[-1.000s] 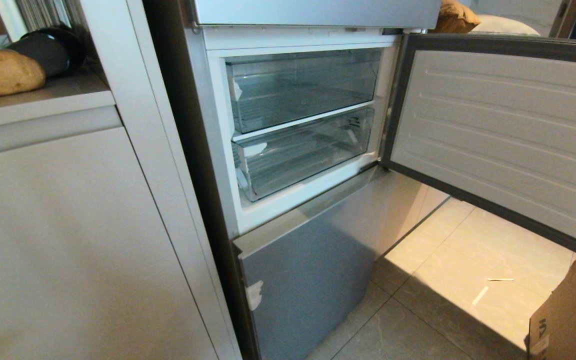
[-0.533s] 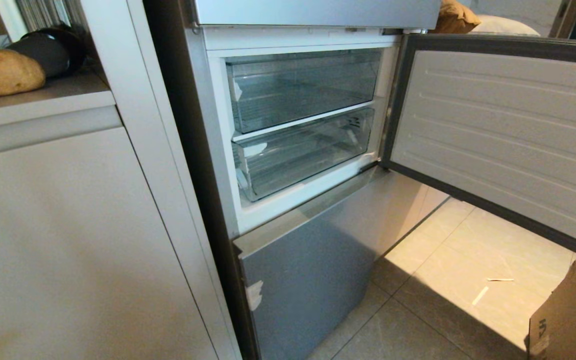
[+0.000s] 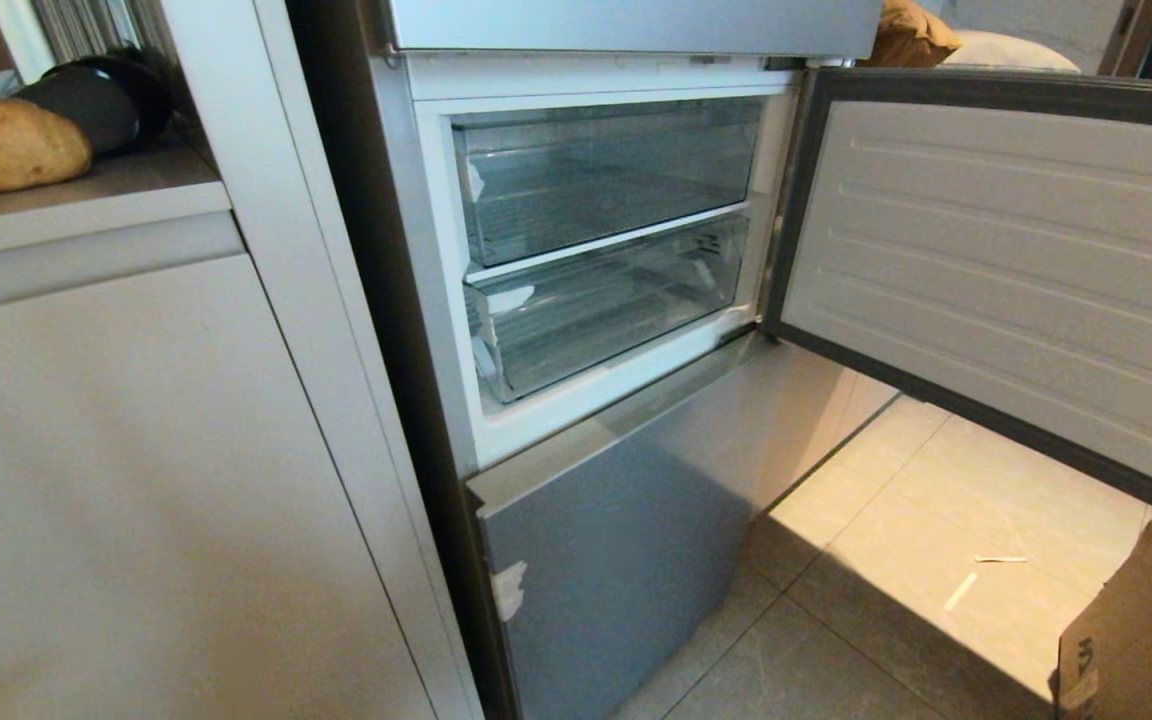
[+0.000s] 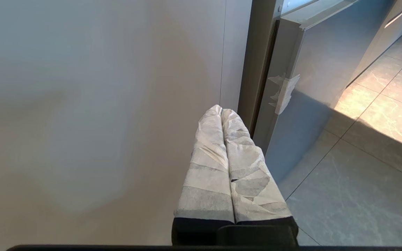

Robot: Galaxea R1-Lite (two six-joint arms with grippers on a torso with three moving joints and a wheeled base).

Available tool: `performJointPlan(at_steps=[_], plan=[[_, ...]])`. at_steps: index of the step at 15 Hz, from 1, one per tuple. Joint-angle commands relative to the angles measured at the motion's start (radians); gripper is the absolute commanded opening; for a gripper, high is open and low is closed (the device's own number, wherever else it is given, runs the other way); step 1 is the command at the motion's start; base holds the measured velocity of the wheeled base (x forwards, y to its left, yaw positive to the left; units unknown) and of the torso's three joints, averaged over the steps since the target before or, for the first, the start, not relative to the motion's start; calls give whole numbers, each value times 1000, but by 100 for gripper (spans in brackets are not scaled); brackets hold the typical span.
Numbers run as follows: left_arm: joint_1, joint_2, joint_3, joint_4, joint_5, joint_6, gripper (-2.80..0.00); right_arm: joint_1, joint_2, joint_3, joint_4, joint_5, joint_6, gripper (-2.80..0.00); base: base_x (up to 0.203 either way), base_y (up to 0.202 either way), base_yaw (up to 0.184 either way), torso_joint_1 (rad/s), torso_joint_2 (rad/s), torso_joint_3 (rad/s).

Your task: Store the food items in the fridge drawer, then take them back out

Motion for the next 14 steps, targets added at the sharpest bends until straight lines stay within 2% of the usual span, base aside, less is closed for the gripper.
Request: performJointPlan(at_steps=[1,6,14], plan=[[0,0,0,0,0,0,-280,0,1,0,1,-1,5,-280,0,0,0,0,0,0],[0,0,0,0,0,0,-280,-1,1,0,1,-3,9,-280,0,0,0,0,0,0],[0,0,0,0,0,0,-280,0,1,0,-1,0,10,-280,2,-7,172,3,3,2]])
